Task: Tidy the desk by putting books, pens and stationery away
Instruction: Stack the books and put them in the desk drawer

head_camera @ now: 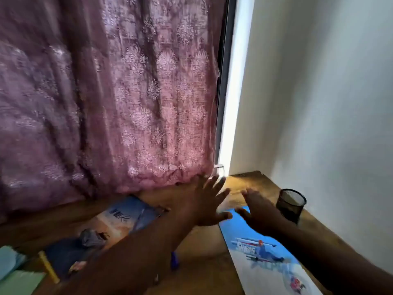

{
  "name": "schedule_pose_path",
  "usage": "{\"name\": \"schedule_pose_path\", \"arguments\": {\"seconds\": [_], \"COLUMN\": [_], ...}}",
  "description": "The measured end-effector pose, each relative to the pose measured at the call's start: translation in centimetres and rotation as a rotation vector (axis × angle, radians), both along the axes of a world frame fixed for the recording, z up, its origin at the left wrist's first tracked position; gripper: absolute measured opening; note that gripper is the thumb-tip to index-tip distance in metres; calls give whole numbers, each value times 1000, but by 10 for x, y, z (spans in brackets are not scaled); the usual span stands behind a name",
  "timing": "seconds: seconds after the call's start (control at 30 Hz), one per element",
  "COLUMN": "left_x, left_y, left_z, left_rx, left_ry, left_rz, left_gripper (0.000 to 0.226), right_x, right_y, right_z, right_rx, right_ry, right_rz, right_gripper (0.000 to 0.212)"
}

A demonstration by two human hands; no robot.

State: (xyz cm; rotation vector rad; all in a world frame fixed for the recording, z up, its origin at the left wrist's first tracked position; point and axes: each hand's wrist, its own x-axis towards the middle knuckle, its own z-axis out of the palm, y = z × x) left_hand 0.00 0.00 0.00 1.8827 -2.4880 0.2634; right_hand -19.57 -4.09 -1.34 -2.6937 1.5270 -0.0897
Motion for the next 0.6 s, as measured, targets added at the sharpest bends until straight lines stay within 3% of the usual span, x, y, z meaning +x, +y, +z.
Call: {"name": "schedule_pose_path", "arguments": {"seconds": [0.07,0.13,0.2,0.27,0.43,0.6], "left_x": [-25,-42,-55,-63,-70,-72], "left_y": [-9,-13,-15,-19,-9,4], "left_z": [-35,-84,-107,-117,-128,-132], "left_rx": [140,280,356,379,368,337], "left_ry": [-74,-150,-132,-47,12,113], "left_rz": [-38,45,-9,10,15,64], "left_gripper": [95,96,94,96,130,125], "right_x": [-29,-54,-69,-78,-87,-92], "right_y": [-11,-8,-8,-7,-9,-9], "right_z": [-47,-99,-126,-127,-127,-129], "right_rx": [4,54,62,86,95,88], "right_ry": [-6,105,96,106,110,49], "right_rz": [13,-5,49,44,100,152], "right_gripper": [105,99,93,92,94,95]}}
